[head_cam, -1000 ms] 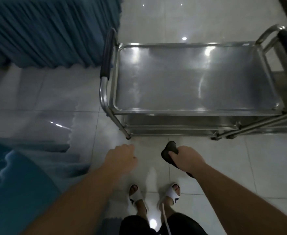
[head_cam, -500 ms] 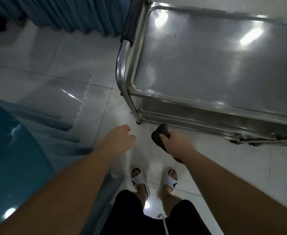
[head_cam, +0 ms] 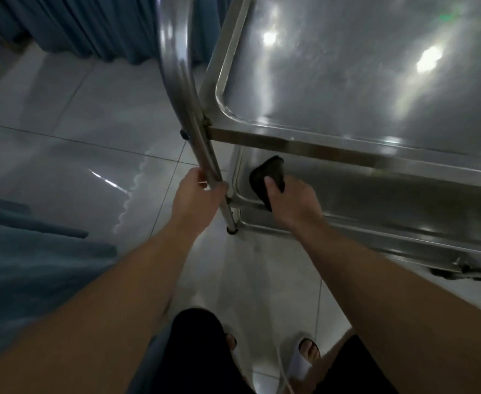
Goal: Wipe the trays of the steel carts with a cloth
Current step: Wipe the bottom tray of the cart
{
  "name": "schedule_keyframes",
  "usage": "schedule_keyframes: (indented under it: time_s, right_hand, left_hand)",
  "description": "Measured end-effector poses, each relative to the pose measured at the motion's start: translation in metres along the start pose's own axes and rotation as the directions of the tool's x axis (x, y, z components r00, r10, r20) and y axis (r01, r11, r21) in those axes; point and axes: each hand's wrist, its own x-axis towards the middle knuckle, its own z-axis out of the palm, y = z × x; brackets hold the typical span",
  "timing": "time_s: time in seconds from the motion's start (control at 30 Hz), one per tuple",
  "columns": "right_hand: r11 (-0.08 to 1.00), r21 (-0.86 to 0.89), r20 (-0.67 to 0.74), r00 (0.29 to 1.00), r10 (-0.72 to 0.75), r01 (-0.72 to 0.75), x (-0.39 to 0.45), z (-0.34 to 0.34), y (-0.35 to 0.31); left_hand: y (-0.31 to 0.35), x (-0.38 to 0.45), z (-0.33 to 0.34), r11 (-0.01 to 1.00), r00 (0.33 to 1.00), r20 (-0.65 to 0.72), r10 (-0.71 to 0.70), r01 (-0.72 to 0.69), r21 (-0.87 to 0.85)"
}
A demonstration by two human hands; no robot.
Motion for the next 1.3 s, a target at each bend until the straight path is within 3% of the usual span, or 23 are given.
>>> schedule_keyframes:
  time_s: [0.13,0.23,0.3,0.4,0.53,0.63,0.7,0.83,0.93,1.0,1.07,1.13,1.23,1.3]
  right_hand:
    - [0.987,-0.06,-0.137,0.979,-0.154,0.147,0.033,0.032,-0.006]
    - [0.962,-0.139,-0.179,0.949,-0.26,0.237,0.048,0.059,-0.011]
    - [0.947,-0.105,-0.097,0.944,-0.315,0.305,0.057,0.078,-0.015]
    - [0.867,-0.172,0.213,0.877,-0.431,0.468,0.065,0.108,-0.013]
    - [0.766,-0.327,0.201,0.833,-0.515,0.553,0.071,0.11,0.016]
    - [0.788,-0.41,0.114,0.883,-0.454,0.459,0.065,0.084,0.061]
    - [0.851,-0.416,-0.046,0.927,-0.372,0.32,0.06,0.054,0.107]
    - [0.926,-0.362,-0.238,0.971,0.02,-0.108,0.056,-0.016,0.207]
    - [0.902,-0.264,-0.273,0.923,0.269,-0.341,0.065,-0.02,0.207]
    - [0.903,-0.239,-0.313,0.908,0.277,-0.358,0.073,0.002,0.165]
    - [0.917,-0.345,-0.307,0.947,0.091,-0.2,0.079,0.035,0.11]
    - [0.898,-0.438,-0.2,0.968,-0.149,0.047,0.088,0.072,0.054]
    - [0.838,-0.391,0.095,0.922,-0.375,0.381,0.102,0.111,-0.006]
    - [0.789,-0.358,0.17,0.866,-0.471,0.499,0.114,0.112,-0.01]
  left_hand:
    - [-0.003,0.015,0.027,0.941,0.984,-0.137,0.113,-0.15,-0.304]
    - [-0.007,0.023,0.043,0.89,0.966,-0.22,0.132,-0.213,-0.403]
    - [-0.009,0.028,0.051,0.864,0.95,-0.274,0.15,-0.26,-0.43]
    - [-0.011,0.034,0.057,0.835,0.937,-0.307,0.169,-0.301,-0.461]
    - [-0.01,0.037,0.061,0.814,0.898,-0.381,0.218,-0.383,-0.438]
    - [-0.01,0.036,0.062,0.822,0.9,-0.38,0.213,-0.376,-0.429]
    - [-0.009,0.035,0.061,0.821,0.904,-0.375,0.204,-0.367,-0.437]
    - [-0.007,0.032,0.064,0.796,0.898,-0.396,0.193,-0.379,-0.472]
    - [-0.008,0.034,0.067,0.778,0.889,-0.418,0.187,-0.394,-0.489]
    - [-0.009,0.036,0.068,0.767,0.88,-0.434,0.194,-0.412,-0.492]
    - [-0.009,0.037,0.069,0.759,0.871,-0.451,0.192,-0.424,-0.495]
    - [-0.008,0.038,0.07,0.765,0.863,-0.473,0.18,-0.424,-0.484]
    - [-0.007,0.041,0.069,0.77,0.847,-0.5,0.179,-0.437,-0.465]
    - [-0.007,0.043,0.069,0.769,0.835,-0.511,0.206,-0.461,-0.443]
